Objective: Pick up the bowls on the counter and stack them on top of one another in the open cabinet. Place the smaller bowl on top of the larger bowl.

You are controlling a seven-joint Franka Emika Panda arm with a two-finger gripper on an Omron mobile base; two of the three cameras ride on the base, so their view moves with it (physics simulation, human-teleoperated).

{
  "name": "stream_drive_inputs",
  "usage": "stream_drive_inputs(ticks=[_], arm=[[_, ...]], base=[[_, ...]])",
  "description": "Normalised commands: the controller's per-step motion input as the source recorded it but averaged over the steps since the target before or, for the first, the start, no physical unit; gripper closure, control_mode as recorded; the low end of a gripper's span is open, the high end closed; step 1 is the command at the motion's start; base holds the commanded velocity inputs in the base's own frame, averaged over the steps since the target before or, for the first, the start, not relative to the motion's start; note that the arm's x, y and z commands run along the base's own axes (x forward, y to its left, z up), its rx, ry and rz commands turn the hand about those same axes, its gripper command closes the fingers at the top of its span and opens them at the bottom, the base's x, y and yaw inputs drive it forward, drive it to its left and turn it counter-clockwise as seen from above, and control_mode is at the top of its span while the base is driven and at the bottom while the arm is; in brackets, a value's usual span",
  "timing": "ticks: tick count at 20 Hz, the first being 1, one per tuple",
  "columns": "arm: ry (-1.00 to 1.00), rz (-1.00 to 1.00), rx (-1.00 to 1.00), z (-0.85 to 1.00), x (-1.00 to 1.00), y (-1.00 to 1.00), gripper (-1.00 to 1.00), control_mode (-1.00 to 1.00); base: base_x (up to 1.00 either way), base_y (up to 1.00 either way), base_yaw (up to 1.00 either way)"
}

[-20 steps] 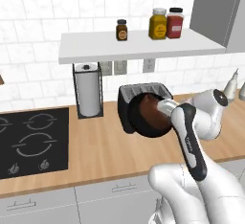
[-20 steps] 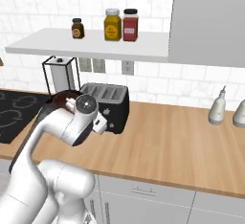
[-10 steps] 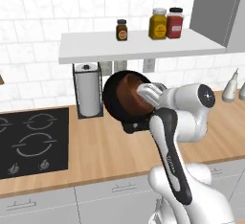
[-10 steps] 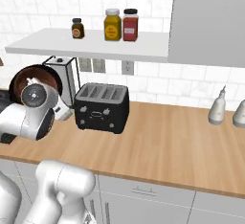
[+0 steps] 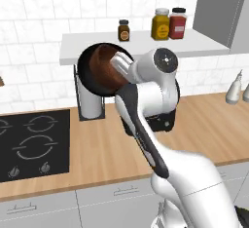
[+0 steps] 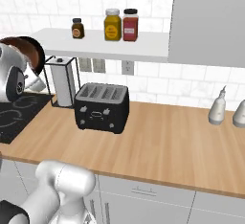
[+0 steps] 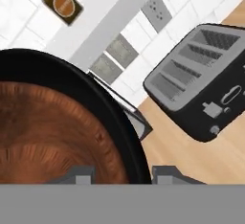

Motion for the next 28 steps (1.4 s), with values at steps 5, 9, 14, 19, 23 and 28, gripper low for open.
stream_drive_inputs(ticks=[5, 9, 14, 19, 23, 28], arm=[[0.1, -0.37, 0.0, 1.0, 0.83, 0.57, 1.0, -1.0], [-0.03, -0.18, 0.01, 0.66, 0.29, 0.32, 1.0, -1.0], [0.08, -0.02, 0.0, 0.0, 0.51, -0.01, 1.0, -1.0], [0.2, -0.07, 0.0, -0.02, 0.93, 0.0, 1.0, -1.0], [0.19, -0.04, 0.0, -0.1, 0.91, 0.0, 1.0, -1.0], [0.08, -0.06, 0.0, -0.01, 0.88, 0.0, -1.0, -1.0]], base=[[0.0, 0.0, 0.0], [0.0, 0.0, 0.0], [0.0, 0.0, 0.0], [0.0, 0.0, 0.0], [0.0, 0.0, 0.0], [0.0, 0.0, 0.0]])
